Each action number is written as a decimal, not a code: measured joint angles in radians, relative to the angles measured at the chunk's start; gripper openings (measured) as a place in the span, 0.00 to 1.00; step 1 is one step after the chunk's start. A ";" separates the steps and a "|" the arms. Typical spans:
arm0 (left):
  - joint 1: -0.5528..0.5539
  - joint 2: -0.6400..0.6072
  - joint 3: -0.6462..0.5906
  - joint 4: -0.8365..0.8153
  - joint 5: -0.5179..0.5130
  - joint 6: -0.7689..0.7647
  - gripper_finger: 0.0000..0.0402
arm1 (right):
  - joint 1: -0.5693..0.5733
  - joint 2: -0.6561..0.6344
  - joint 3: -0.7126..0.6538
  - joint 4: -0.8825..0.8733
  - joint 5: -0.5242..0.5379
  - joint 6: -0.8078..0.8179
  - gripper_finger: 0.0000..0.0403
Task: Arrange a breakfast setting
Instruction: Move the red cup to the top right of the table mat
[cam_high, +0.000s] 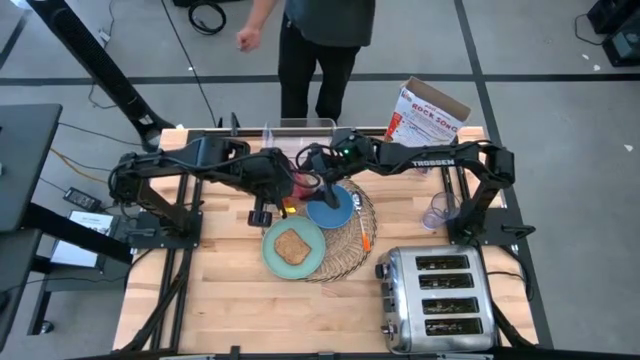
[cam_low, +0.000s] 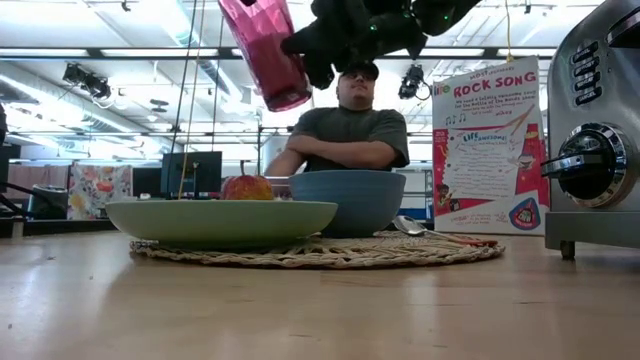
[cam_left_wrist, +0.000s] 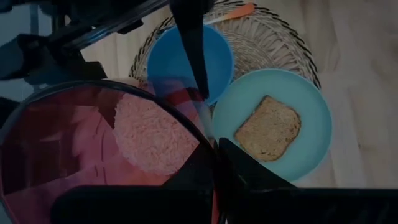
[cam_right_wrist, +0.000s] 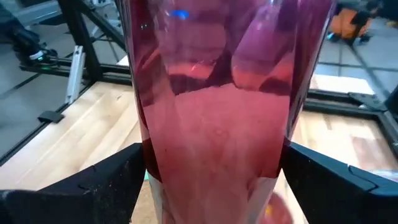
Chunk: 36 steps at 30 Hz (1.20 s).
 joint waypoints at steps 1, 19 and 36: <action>0.000 0.000 0.000 0.002 0.001 0.011 0.03 | 0.000 -0.001 0.000 -0.016 -0.011 0.006 0.91; -0.004 -0.004 0.002 0.057 -0.005 0.040 0.03 | 0.021 0.004 -0.005 -0.054 0.010 0.011 0.96; -0.003 -0.004 0.002 0.086 -0.007 -0.008 0.05 | 0.022 0.005 -0.005 0.009 0.077 0.041 0.79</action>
